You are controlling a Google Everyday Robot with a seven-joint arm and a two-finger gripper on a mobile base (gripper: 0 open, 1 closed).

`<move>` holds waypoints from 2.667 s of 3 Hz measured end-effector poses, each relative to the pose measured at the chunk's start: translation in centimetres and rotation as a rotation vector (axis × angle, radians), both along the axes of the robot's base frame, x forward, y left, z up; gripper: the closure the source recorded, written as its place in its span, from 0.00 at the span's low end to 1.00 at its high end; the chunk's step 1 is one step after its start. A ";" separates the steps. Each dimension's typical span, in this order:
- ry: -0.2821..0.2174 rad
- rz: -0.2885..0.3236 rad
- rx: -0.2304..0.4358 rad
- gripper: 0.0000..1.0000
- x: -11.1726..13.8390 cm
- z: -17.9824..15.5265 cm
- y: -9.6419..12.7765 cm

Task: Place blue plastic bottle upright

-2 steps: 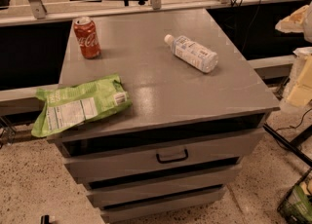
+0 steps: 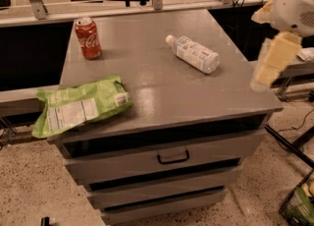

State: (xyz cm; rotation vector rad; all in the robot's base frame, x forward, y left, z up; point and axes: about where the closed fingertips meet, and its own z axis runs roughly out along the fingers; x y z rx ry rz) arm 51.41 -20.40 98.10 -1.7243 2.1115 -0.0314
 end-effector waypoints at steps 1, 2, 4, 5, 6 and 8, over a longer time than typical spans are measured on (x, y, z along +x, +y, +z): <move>0.008 -0.016 -0.013 0.00 6.3 -1.0 2.7; 0.072 -0.068 -0.042 0.00 13.2 -9.0 6.4; 0.136 -0.036 -0.067 0.00 17.0 -16.9 14.5; 0.136 -0.035 -0.067 0.00 17.0 -15.7 14.5; 0.136 -0.035 -0.067 0.00 17.0 -14.9 14.5; 0.076 -0.027 -0.009 0.00 15.0 -11.2 14.1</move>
Offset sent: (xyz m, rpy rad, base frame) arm 0.4500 0.4333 -0.6750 0.0424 -0.0115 -0.0774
